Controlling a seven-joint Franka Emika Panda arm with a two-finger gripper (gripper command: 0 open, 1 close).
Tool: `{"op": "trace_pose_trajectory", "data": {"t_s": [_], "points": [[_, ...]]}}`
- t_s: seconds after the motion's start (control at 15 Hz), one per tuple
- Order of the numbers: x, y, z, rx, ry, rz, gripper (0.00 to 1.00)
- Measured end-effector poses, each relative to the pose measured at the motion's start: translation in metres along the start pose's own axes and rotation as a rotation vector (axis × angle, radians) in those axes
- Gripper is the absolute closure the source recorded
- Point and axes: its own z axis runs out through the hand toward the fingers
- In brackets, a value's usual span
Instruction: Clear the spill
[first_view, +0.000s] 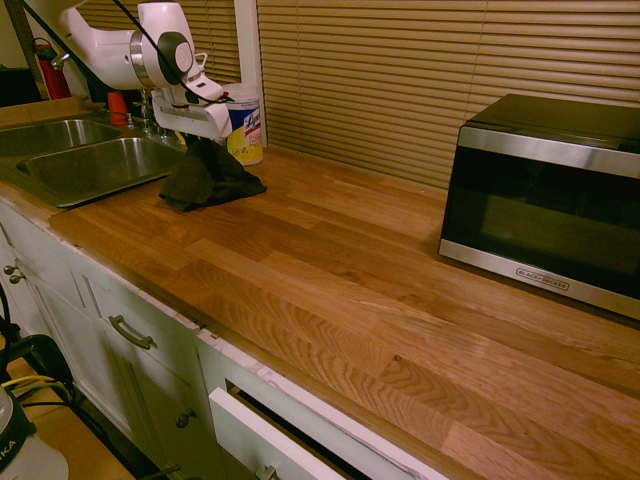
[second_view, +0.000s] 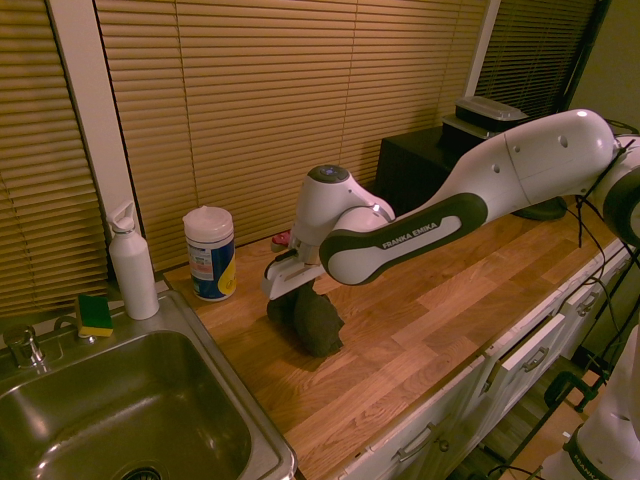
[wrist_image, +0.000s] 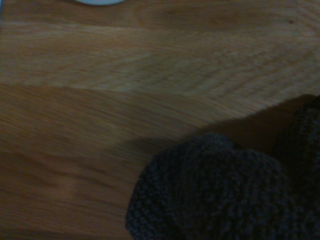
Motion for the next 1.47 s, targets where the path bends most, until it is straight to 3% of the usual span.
{"op": "trace_pose_trajectory", "data": {"t_s": [0.07, 1.0, 1.47], "points": [[-0.004, -0.007, 0.003, -0.002, -0.002, -0.004, 0.0], [0.001, -0.021, 0.009, -0.009, 0.019, 0.014, 0.0], [-0.015, -0.016, -0.032, 0.019, 0.091, 0.061, 0.0]]}}
